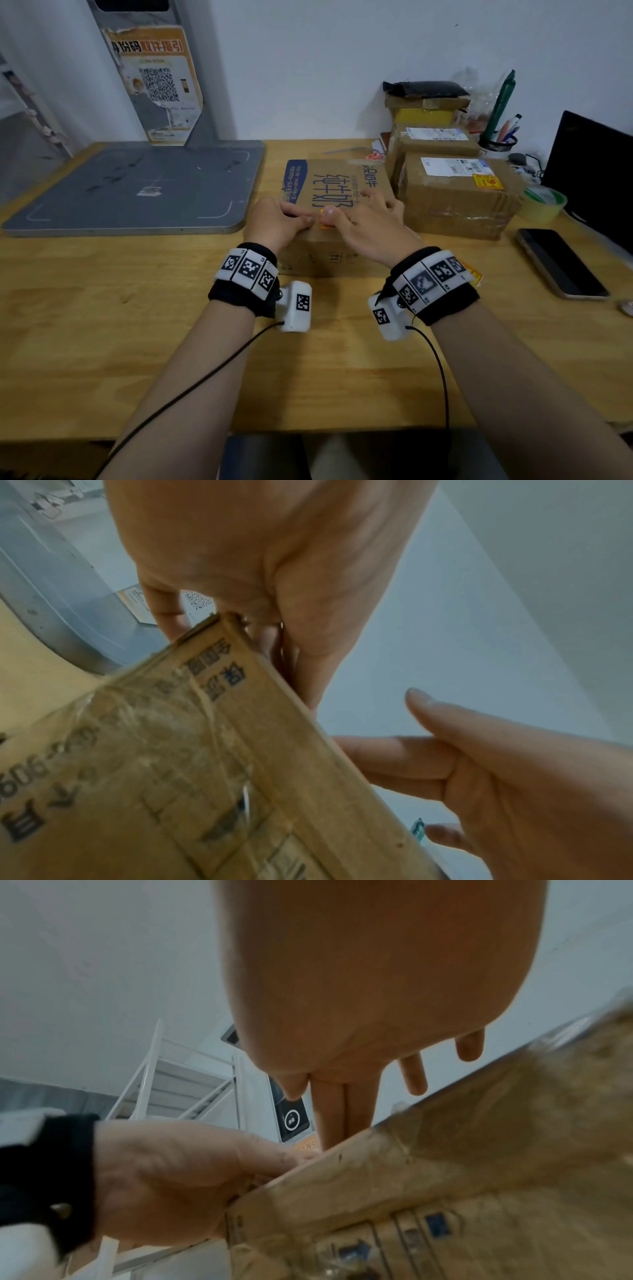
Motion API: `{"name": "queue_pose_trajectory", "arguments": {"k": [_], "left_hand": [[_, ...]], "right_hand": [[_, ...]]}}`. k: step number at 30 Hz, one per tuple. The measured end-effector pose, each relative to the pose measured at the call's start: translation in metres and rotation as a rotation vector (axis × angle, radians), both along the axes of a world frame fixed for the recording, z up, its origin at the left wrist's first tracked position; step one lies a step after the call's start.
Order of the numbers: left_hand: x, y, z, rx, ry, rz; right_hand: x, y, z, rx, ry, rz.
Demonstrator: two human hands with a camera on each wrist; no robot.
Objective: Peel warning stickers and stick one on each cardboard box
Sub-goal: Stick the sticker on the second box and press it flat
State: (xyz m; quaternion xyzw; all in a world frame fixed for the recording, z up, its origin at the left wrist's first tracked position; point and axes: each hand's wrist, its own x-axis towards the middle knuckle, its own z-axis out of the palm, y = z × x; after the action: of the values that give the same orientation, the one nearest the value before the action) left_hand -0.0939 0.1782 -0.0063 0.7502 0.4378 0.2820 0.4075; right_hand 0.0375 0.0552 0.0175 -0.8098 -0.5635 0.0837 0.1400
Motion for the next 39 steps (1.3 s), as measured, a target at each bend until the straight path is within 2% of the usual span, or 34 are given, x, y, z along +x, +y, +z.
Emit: {"name": "queue_pose_trajectory", "arguments": {"k": [6, 15, 23, 29, 33, 39], "left_hand": [[-0.002, -0.004, 0.004, -0.019, -0.026, 0.0], [-0.002, -0.006, 0.01, -0.129, -0.161, -0.005], [0.0, -0.006, -0.001, -0.089, -0.172, -0.011], [-0.002, -0.006, 0.0, -0.159, -0.199, -0.005], [0.001, -0.01, -0.001, -0.152, -0.2, 0.011], [0.003, -0.01, -0.005, -0.159, -0.188, 0.005]], "right_hand": [[0.007, 0.019, 0.004, -0.033, -0.008, -0.012], [0.004, 0.009, 0.006, -0.035, -0.08, 0.054], [0.005, 0.017, 0.003, -0.067, -0.058, 0.009], [0.013, 0.012, 0.005, -0.055, -0.036, 0.001], [0.016, 0.012, 0.005, -0.047, 0.002, -0.066], [0.017, 0.015, 0.013, -0.101, -0.045, -0.103]]}}
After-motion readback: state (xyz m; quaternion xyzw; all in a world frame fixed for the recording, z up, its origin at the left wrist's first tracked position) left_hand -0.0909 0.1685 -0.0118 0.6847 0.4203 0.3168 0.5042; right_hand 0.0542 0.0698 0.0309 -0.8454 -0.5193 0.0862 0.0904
